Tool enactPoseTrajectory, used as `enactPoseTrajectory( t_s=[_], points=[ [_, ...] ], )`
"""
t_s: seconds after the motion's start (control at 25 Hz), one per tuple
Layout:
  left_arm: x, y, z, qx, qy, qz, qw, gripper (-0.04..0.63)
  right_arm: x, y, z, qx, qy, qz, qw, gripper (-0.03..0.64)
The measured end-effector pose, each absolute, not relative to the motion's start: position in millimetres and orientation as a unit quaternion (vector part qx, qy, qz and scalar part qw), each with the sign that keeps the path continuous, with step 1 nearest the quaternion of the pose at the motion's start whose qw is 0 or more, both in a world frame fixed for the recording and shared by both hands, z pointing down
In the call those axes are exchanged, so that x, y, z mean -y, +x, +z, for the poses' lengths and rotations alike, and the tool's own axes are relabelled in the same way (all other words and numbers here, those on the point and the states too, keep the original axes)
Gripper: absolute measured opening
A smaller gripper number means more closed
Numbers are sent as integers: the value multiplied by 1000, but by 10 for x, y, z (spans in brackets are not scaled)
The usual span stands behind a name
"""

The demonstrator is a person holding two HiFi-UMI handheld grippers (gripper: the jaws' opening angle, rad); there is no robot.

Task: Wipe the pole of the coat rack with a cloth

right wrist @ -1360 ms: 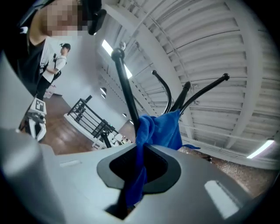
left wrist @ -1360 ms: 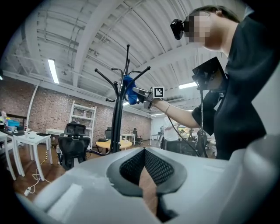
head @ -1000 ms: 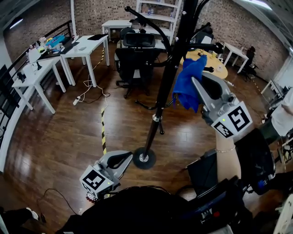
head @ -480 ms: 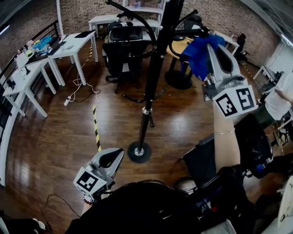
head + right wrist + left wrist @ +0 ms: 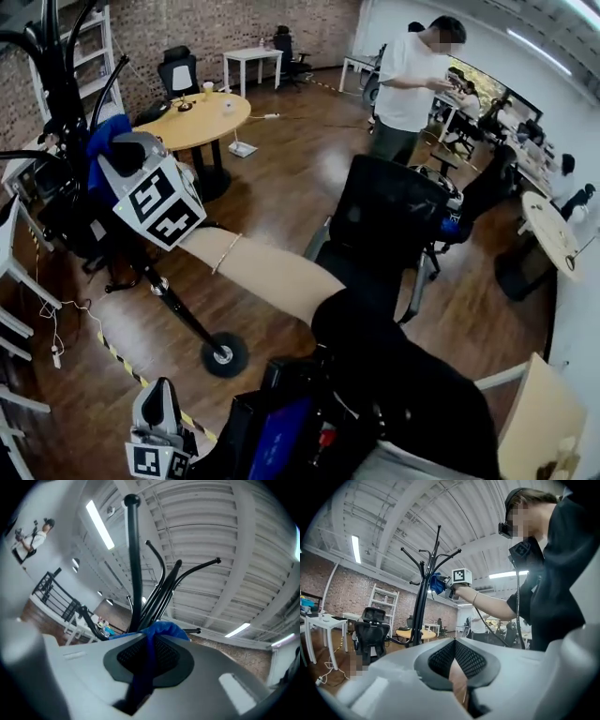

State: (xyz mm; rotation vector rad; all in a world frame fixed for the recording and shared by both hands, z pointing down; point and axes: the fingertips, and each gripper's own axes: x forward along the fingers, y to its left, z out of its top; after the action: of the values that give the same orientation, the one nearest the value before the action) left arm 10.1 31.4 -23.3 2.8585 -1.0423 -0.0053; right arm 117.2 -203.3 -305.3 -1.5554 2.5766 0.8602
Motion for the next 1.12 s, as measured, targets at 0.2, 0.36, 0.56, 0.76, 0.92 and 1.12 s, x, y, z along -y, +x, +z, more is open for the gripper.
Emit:
enactPoseTrajectory(
  t_s=[0.2,0.36,0.56,0.76,0.92,1.12],
  points=[
    [-291,263,-187,315,948,18,40,6,1922,1341,-2839,-786,-521,331,-37,35],
    [-302,336,-186,301,953,22,34,6,1812,1604,-2745,-776,-534,333,-46,35],
    [-264,87,-187,333,942,14,47,6,1823,2241,-2697,-752,-576,314,-70,35],
    [-215,-82,-174,358,932,4,58,6,1676,2738,-3049,-719,-617,319,-44,35],
    [-290,165,-134,321,946,15,43,6,1307,2268,-3182,-768,-537,348,2,35],
    [-357,367,-209,298,955,12,12,6,1044,1319,-3163,-828,-423,361,70,35]
  ],
)
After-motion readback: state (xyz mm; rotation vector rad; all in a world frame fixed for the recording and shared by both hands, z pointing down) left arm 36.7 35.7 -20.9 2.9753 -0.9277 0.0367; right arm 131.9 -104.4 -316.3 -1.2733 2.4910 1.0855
